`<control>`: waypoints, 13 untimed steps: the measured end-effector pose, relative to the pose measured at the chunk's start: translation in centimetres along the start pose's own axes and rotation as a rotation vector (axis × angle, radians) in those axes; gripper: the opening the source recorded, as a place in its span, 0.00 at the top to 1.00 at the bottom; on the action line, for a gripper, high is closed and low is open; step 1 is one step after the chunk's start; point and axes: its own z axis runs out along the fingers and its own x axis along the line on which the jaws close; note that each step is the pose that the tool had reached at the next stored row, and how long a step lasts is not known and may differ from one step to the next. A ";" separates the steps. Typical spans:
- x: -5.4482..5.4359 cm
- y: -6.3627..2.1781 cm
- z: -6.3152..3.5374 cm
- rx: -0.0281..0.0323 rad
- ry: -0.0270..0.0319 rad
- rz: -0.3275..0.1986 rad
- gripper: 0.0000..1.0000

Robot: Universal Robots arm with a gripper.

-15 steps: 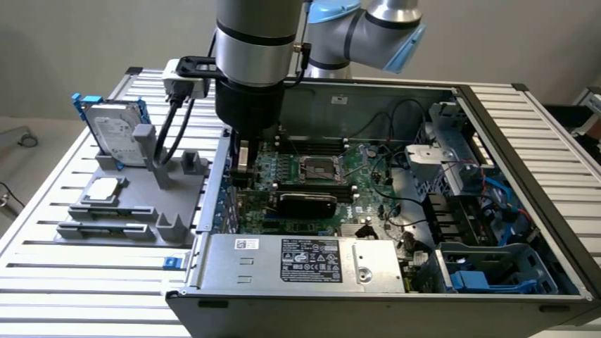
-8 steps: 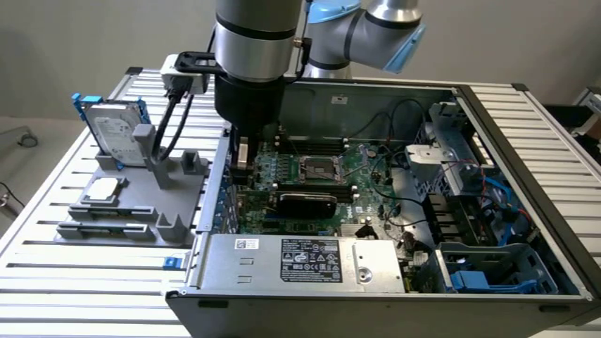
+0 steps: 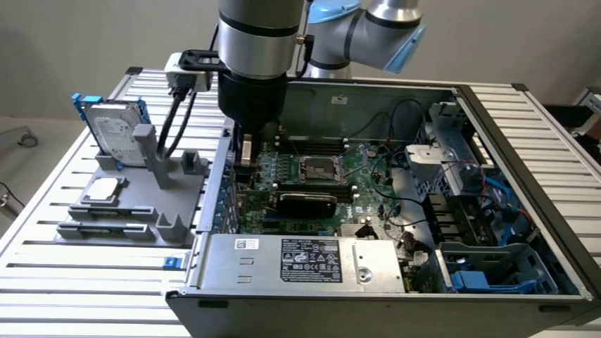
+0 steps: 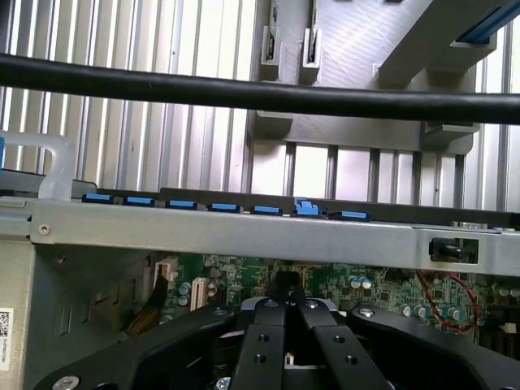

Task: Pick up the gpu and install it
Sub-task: 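Insert the gpu into the slot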

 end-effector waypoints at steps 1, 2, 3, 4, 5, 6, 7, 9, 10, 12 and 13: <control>-0.1 -0.01 0.00 0.0024 0.0002 0.000 0.89; -0.2 -0.02 0.00 0.0052 0.0004 0.000 0.89; -0.3 -0.03 0.02 0.0077 0.0006 0.000 0.89; -0.4 -0.04 0.04 0.0098 0.0006 0.000 0.89; -0.5 -0.05 0.06 0.0112 0.0008 0.000 0.89; -0.6 -0.05 0.09 0.0122 0.0007 0.000 0.89; -0.6 -0.03 0.12 0.0130 0.0008 0.000 0.89; -0.8 0.07 0.20 0.0139 0.0008 0.000 0.89; -0.9 0.18 0.25 0.0141 0.0007 0.000 0.89; -1.0 0.43 0.31 0.0138 0.0010 0.000 0.89; -1.0 0.52 0.35 0.0139 0.0009 0.000 0.89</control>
